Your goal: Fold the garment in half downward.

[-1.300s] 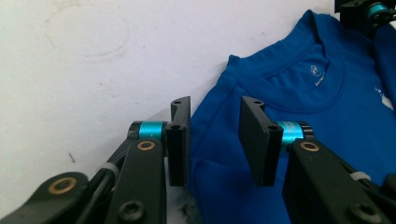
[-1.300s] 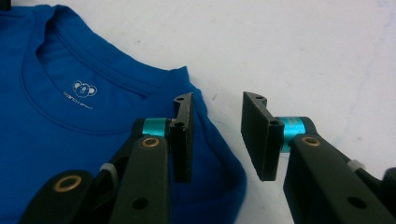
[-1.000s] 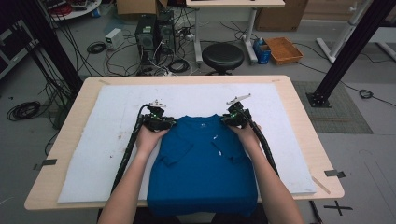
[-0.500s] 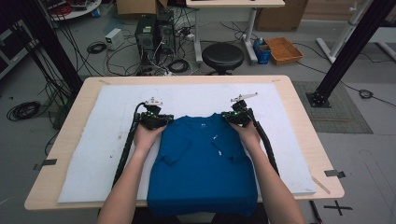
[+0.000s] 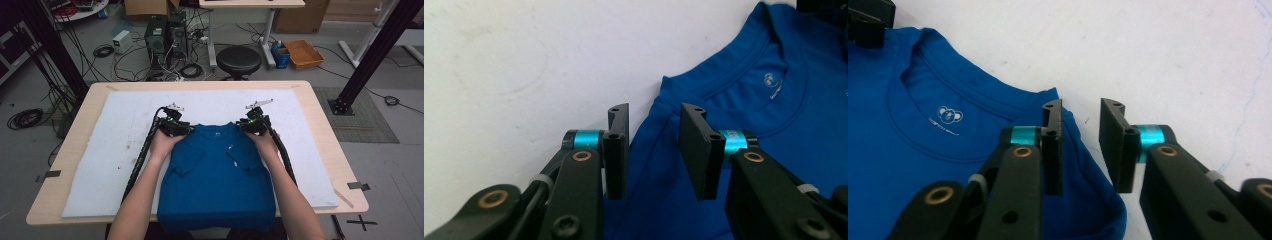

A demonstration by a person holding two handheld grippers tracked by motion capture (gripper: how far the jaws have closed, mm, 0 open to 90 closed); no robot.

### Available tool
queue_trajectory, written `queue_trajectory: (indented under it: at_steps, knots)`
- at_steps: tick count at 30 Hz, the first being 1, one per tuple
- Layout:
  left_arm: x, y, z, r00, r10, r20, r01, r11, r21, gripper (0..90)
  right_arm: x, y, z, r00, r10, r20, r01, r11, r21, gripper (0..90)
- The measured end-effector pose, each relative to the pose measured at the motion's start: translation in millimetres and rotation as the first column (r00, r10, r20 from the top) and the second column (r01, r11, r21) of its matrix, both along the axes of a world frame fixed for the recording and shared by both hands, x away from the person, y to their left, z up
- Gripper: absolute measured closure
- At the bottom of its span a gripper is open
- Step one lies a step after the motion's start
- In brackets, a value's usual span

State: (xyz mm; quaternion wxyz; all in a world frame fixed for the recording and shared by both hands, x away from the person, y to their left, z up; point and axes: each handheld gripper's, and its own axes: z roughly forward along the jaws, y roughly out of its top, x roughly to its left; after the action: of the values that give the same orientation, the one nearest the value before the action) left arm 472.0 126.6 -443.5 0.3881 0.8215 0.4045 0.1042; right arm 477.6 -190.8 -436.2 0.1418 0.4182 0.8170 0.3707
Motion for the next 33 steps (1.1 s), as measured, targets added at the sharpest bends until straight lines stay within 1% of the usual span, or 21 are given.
queue_trajectory:
  at_steps: [1,2,3,4,5,6,8,10,13,15,17,19,20,21,23,26,28,30,31,32,33]
  knots:
    - [-0.3,-1.3,0.6,0.9999,-0.002,0.013,0.002,0.9997,0.022,67.7,1.0,0.9,-1.2,1.0,0.002,-0.008,-0.002,1.0,-0.005,72.0]
    - [-0.5,-1.9,1.0,0.9999,-0.009,0.011,0.009,0.9997,0.022,71.3,1.9,1.8,-2.4,0.9999,0.004,-0.015,-0.004,1.0,-0.012,72.0]
    - [-0.5,-2.0,0.7,0.9997,-0.022,0.003,0.022,0.9996,0.017,77.6,2.7,2.8,-4.2,0.9999,0.005,-0.016,-0.005,1.0,-0.028,72.4]
    - [-0.9,-2.7,0.7,0.9997,-0.023,0.01,0.023,0.9993,0.028,81.4,3.4,3.6,-5.9,0.9997,0.01,-0.022,-0.011,0.999,-0.044,75.6]
    - [-1.2,-3.6,0.8,0.9995,-0.029,0.014,0.028,0.9991,0.032,83.9,3.6,4.3,-7.3,0.9996,0.016,-0.021,-0.017,0.999,-0.047,77.1]
    - [-1.4,-4.4,0.9,0.9994,-0.03,0.018,0.03,0.9989,0.036,85.9,3.9,4.1,-7.3,0.9997,0.02,-0.016,-0.02,0.999,-0.045,81.2]
    - [-1.6,-4.7,0.9,0.9992,-0.032,0.022,0.031,0.9989,0.036,86.9,3.6,3.9,-6.5,0.9993,0.032,-0.017,-0.032,0.999,-0.038,87.7]
    - [-1.1,-2.6,1.3,0.9993,-0.032,0.017,0.032,0.9993,0.019,87.5,2.4,3.8,-4.4,0.9993,0.036,-0.008,-0.037,0.999,-0.037,88.1]
    - [-0.8,1.2,5.1,0.9991,-0.024,0.035,0.024,0.9997,-0.008,87.7,1.3,2.1,0.6,0.9992,0.039,0.013,-0.039,0.999,-0.003,88.3]
    - [-0.6,3.5,9.2,0.9984,-0.023,0.052,0.025,0.9994,-0.025,87.8,1.6,0.9,4.3,0.9988,0.039,0.028,-0.039,0.999,0.012,88.3]
    - [0.3,4.9,13.7,0.9975,-0.019,0.069,0.02,0.9994,-0.027,87.8,2.8,-0.3,6.8,0.9985,0.037,0.039,-0.038,0.999,0.026,88.4]
    - [2.4,7.3,18.3,0.9963,-0.022,0.083,0.026,0.9988,-0.042,87.8,5.7,-2.0,8.8,0.9988,0.033,0.035,-0.034,0.999,0.036,88.5]
    - [3.1,8.3,20.8,0.9961,-0.018,0.086,0.023,0.9982,-0.056,87.8,6.9,-2.6,10.4,0.999,0.03,0.034,-0.032,0.998,0.046,88.5]
    - [3.2,9.4,23.4,0.9951,-0.02,0.097,0.026,0.9977,-0.062,87.9,7.2,-3.2,13.2,0.9991,0.026,0.035,-0.028,0.998,0.055,88.5]
    - [1.3,11.1,27.8,0.9928,-0.026,0.117,0.034,0.9969,-0.071,87.8,6.8,-4.6,19.3,0.998,0.03,0.055,-0.034,0.997,0.074,88.5]
    - [-3.9,13.4,34.6,0.99,-0.055,0.13,0.062,0.9968,-0.051,87.8,2.1,-8.3,27.6,0.9969,0.038,0.069,-0.045,0.994,0.101,88.4]
    - [-9.7,13.5,40.5,0.9871,-0.078,0.139,0.085,0.9955,-0.043,87.8,-3.6,-11.7,31.6,0.9957,0.045,0.081,-0.055,0.99,0.129,88.4]
    - [-18.2,12.5,46.8,0.9811,-0.104,0.164,0.112,0.993,-0.04,87.8,-11.9,-14.3,34.4,0.9939,0.054,0.096,-0.068,0.987,0.144,88.4]
    - [-23.2,12.2,49.5,0.9769,-0.117,0.179,0.126,0.9912,-0.039,87.8,-15.2,-15.1,35.2,0.9933,0.062,0.097,-0.076,0.986,0.147,88.4]
    - [-28.2,11.6,51.8,0.9744,-0.131,0.183,0.14,0.9896,-0.036,87.8,-19.7,-16.2,36.4,0.9922,0.069,0.104,-0.084,0.985,0.148,88.4]
    - [-33.2,11.1,53.6,0.9714,-0.144,0.189,0.151,0.9882,-0.024,87.8,-24.8,-17.4,38.0,0.9911,0.073,0.111,-0.09,0.984,0.157,88.4]
